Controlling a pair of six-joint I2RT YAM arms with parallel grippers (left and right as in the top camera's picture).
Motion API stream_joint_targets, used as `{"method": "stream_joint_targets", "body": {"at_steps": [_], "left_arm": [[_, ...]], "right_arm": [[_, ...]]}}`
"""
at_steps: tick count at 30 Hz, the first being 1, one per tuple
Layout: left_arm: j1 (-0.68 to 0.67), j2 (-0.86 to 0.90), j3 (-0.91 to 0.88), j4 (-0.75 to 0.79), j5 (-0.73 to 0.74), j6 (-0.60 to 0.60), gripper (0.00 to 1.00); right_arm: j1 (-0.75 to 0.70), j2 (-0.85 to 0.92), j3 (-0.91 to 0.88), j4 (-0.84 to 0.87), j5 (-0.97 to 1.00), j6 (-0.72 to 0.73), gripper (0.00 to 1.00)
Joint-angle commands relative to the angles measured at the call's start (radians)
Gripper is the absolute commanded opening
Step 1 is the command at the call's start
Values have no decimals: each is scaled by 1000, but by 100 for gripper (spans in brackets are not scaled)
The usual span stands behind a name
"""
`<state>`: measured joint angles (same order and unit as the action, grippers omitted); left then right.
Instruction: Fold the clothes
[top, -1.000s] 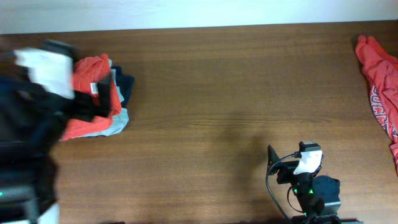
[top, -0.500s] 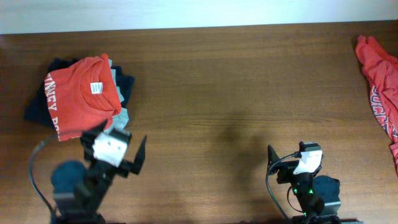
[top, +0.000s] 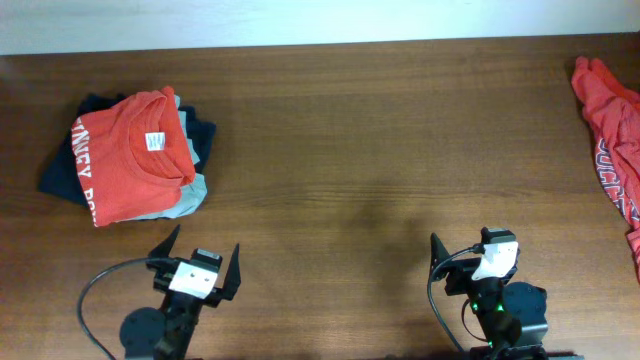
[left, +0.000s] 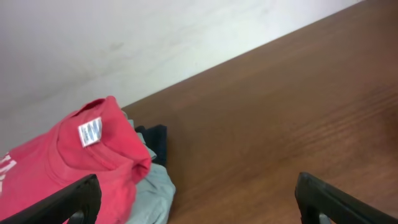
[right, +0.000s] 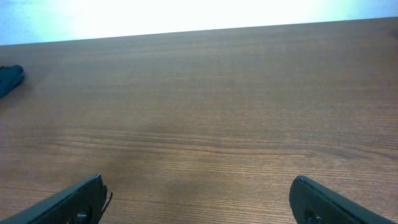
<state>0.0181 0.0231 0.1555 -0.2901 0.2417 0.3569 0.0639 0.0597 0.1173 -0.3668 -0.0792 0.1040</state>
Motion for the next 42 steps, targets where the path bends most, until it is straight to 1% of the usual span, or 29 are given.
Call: {"method": "stream_joint_targets", "body": {"at_steps": [1, 5, 42], "left_arm": [[2, -18, -54, 40, -21, 11, 99], [2, -18, -86, 81, -20, 11, 99], [2, -18, -86, 77, -21, 11, 99]], "right_arm": [[-5, -8, -7, -1, 1, 1, 99], [-5, -8, -7, -1, 1, 1, 99], [-5, -8, -7, -1, 1, 1, 99]]}}
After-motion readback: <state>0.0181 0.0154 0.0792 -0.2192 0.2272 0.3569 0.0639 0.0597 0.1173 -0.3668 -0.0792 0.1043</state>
